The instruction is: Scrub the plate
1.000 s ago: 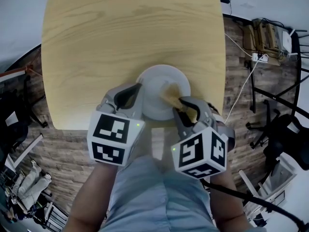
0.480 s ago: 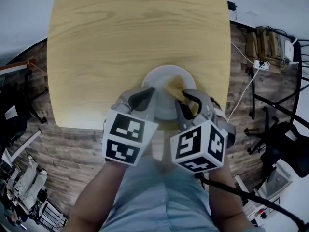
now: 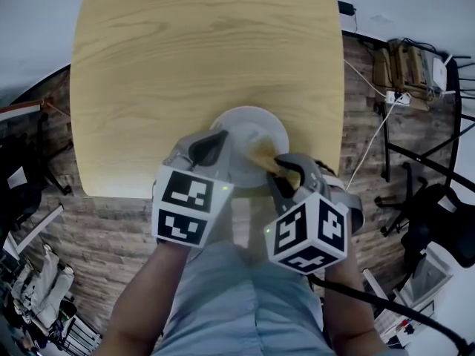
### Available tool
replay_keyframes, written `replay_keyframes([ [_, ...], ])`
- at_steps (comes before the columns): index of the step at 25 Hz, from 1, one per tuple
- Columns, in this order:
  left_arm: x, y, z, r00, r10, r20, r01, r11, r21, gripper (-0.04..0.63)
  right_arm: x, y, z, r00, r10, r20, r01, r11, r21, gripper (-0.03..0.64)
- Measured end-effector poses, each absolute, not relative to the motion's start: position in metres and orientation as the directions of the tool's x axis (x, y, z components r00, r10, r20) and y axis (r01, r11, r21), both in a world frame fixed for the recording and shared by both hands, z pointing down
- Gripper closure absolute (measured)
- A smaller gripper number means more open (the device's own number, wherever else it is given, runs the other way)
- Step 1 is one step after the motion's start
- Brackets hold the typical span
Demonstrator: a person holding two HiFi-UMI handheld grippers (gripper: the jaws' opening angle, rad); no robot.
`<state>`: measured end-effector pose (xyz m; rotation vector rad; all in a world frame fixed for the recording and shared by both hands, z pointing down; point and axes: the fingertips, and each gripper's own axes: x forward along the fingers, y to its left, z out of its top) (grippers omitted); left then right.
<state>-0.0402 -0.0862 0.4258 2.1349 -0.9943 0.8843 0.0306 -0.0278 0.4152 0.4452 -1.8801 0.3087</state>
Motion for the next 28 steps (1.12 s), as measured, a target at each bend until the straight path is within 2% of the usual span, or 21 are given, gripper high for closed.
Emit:
replay_keyframes([
  [8, -0.054, -0.094, 0.402, 0.438, -0.503, 0.746, -0.847, -0.509, 0.154, 0.575, 0.088, -0.047, 0.395, -0.213, -0.335, 0.918, -0.601, 0.786, 0.147, 0.543],
  [12, -0.051, -0.096, 0.361, 0.416, -0.597, 0.686, -0.865, -0.492, 0.097, 0.575, 0.099, -0.064, 0.358, -0.277, -0.466, 0.840, -0.667, 0.723, 0.181, 0.543],
  [15, -0.048, -0.088, 0.309, 0.409, -0.702, 0.582, -0.890, -0.449, 0.084, 0.575, 0.093, -0.069, 0.310, -0.399, -0.575, 0.715, -0.729, 0.672, 0.133, 0.543],
  [19, -0.055, -0.072, 0.232, 0.369, -0.858, 0.358, -0.929, -0.348, 0.123, 0.575, 0.081, -0.075, 0.237, -0.547, -0.700, 0.459, -0.773, 0.633, 0.046, 0.541],
  [24, -0.058, -0.048, 0.148, 0.257, -0.952, 0.169, -0.966, -0.248, 0.071, 0.575, 0.056, -0.064, 0.162, -0.679, -0.699, 0.224, -0.723, 0.690, -0.038, 0.541],
  [28, -0.059, -0.028, 0.108, 0.208, -0.974, 0.084, -0.978, -0.208, 0.018, 0.575, 0.036, -0.054, 0.129, -0.710, -0.688, 0.151, -0.698, 0.716, -0.023, 0.541],
])
